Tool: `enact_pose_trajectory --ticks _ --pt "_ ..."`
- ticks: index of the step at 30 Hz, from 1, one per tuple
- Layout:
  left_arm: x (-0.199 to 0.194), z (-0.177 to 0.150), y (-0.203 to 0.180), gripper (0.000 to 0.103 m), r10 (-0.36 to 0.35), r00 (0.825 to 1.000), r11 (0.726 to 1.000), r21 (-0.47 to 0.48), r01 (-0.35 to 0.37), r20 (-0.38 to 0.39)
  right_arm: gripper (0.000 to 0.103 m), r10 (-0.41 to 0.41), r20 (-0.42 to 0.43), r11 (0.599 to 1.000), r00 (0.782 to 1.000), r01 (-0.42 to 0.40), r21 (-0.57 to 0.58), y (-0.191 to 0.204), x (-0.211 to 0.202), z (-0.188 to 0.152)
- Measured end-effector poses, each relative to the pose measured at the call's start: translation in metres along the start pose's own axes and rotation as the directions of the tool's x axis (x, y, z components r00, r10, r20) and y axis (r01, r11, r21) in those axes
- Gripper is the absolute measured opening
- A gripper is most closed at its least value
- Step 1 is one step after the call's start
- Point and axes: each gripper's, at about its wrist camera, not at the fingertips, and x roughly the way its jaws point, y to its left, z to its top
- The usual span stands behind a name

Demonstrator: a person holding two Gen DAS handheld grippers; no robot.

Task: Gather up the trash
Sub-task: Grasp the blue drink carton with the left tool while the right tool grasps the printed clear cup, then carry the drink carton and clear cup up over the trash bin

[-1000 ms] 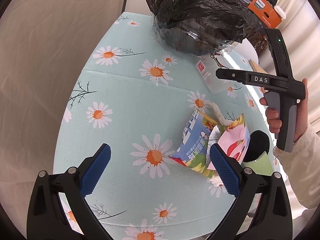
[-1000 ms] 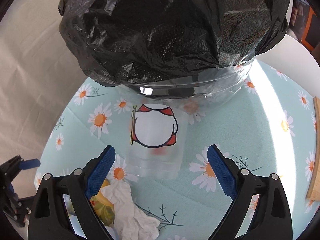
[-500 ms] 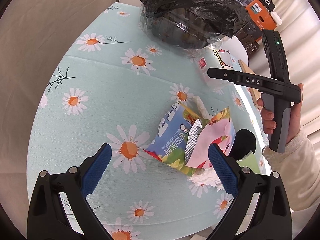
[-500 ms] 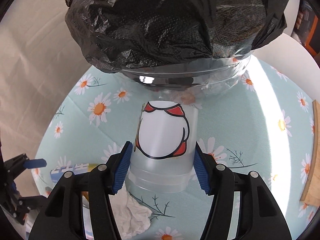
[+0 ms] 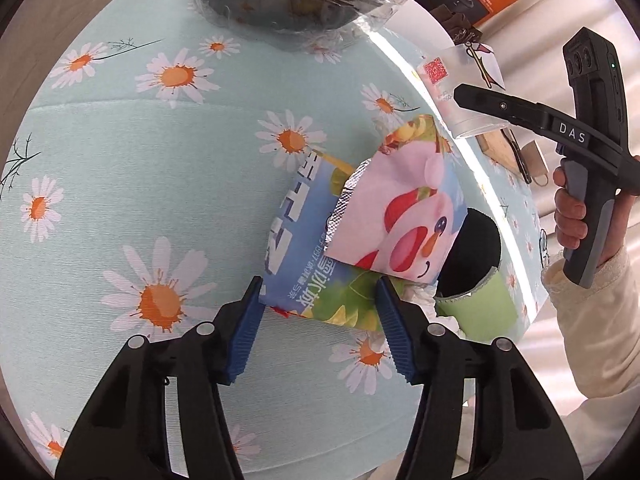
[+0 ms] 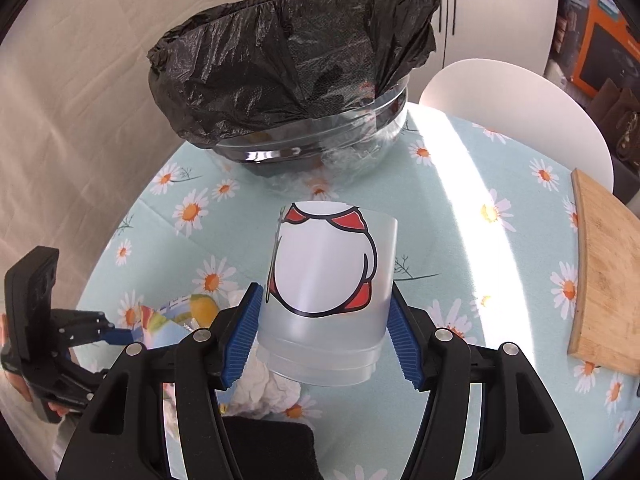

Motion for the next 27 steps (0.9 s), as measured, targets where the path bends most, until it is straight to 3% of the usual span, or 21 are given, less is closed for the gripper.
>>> enact_pose_trajectory --ticks 2,4,8,15,22,27 --pt "-0.002 0.002 -0.001 0.034 0.005 1.000 1.000 -0.001 -0.005 0.002 0.057 -0.008 -0.002 1.000 1.000 0.008 0.020 -0.005 -0.002 -0.004" --pt "-0.004 0.006 0.002 0.024 0.008 1.000 1.000 -0.005 -0.008 -0.002 0.057 -0.007 0.001 0.999 1.000 0.007 0.037 -0.009 -0.004 -0.007" --pt "-0.014 0.012 0.007 0.013 0.006 1.000 1.000 -0.012 -0.006 0.009 0.057 -0.026 0.017 0.998 1.000 0.025 0.053 -0.012 -0.010 -0.011" --pt "-0.040 0.023 0.001 0.009 0.067 0.997 0.998 0.019 -0.067 0.031 0.057 -0.027 0.039 0.997 0.999 0.024 0.076 -0.016 -0.020 -0.007" --pt "-0.083 0.033 0.009 0.008 0.171 0.982 0.984 0.034 -0.174 0.082 0.057 -0.021 0.083 0.997 0.996 0.015 0.074 -0.013 -0.036 0.005" --pt "-0.103 0.041 0.011 0.007 0.206 0.972 0.977 0.038 -0.211 0.112 0.057 -0.018 0.108 0.998 0.994 0.011 0.061 -0.011 -0.046 0.013"
